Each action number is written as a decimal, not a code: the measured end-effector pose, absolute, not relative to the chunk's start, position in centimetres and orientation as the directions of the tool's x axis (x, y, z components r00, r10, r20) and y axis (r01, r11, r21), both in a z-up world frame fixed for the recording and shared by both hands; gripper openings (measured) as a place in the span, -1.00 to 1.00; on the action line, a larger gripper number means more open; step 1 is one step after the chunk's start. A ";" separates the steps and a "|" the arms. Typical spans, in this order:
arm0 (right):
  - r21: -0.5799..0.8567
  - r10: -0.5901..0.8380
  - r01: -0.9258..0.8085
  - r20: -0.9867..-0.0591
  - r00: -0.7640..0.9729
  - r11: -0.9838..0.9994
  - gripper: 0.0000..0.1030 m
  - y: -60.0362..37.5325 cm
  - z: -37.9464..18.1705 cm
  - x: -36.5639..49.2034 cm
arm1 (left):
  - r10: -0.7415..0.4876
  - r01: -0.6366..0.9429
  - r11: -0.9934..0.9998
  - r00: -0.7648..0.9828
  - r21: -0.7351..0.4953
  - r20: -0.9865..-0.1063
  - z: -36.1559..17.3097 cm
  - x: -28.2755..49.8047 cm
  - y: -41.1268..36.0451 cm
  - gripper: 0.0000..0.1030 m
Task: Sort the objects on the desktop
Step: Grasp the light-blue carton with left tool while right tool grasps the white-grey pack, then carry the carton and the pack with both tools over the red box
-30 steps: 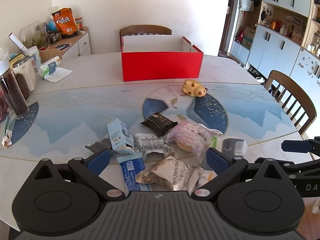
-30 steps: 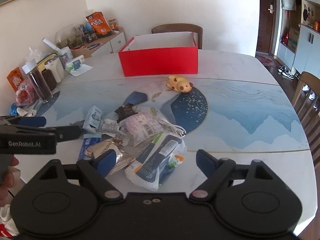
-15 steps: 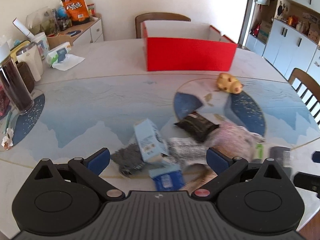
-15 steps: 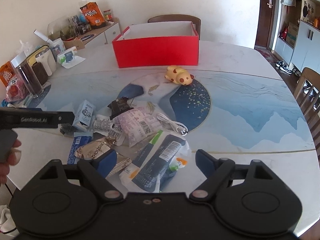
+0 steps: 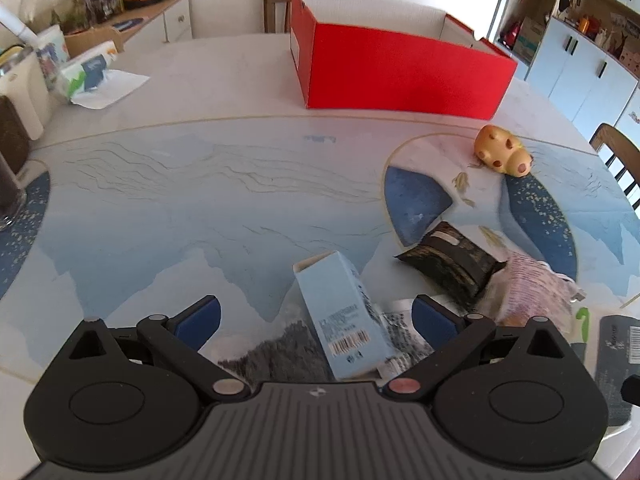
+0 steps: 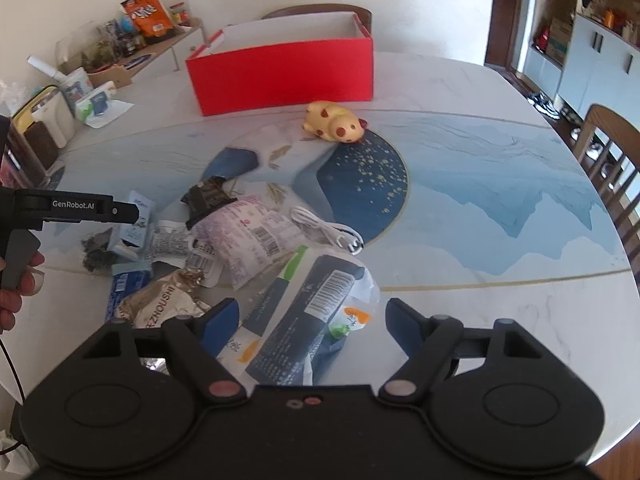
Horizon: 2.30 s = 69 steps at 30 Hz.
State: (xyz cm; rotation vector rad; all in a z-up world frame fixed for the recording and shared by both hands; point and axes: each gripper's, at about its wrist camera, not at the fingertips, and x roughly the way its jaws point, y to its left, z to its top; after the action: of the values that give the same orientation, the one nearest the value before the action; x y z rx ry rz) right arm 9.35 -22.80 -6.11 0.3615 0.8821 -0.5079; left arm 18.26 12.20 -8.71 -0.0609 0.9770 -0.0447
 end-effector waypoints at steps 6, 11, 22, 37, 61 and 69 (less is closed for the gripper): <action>0.084 -0.321 0.646 -0.815 0.482 0.759 0.52 -23.0 -6.5 9.9 | -0.101 0.038 0.995 0.512 -0.095 -0.853 -10.0 19.9 12.9 0.77; 0.070 -0.330 0.657 -0.822 0.465 0.751 0.51 -23.0 -7.0 10.3 | -0.130 0.035 0.991 0.480 -0.129 -0.867 -10.7 20.6 13.5 0.68; 0.144 -0.275 0.714 -0.856 0.437 0.685 0.20 -24.1 -8.5 10.8 | -0.165 0.081 0.986 0.485 -0.144 -0.859 -10.5 21.1 13.5 0.24; 0.166 -0.296 0.790 -0.866 0.402 0.590 -0.69 -24.1 -7.9 10.7 | -0.227 0.081 0.973 0.499 -0.216 -0.836 -10.7 21.2 14.8 -0.34; 0.177 -0.423 0.860 -0.811 0.403 0.479 -0.72 -26.6 -2.5 11.3 | -0.324 0.037 0.935 0.499 -0.354 -0.804 -8.7 20.7 17.7 -0.41; 0.207 -0.399 0.812 -0.788 0.469 0.545 -0.72 -29.1 -0.8 13.4 | -0.340 0.024 0.922 0.528 -0.386 -0.778 -6.1 21.0 17.5 -0.41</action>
State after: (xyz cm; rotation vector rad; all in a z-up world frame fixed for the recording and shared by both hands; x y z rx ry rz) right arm 13.36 -29.12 -0.84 0.6274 0.7538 -0.8051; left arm 20.95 17.50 -6.14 -0.3498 0.9954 -0.2228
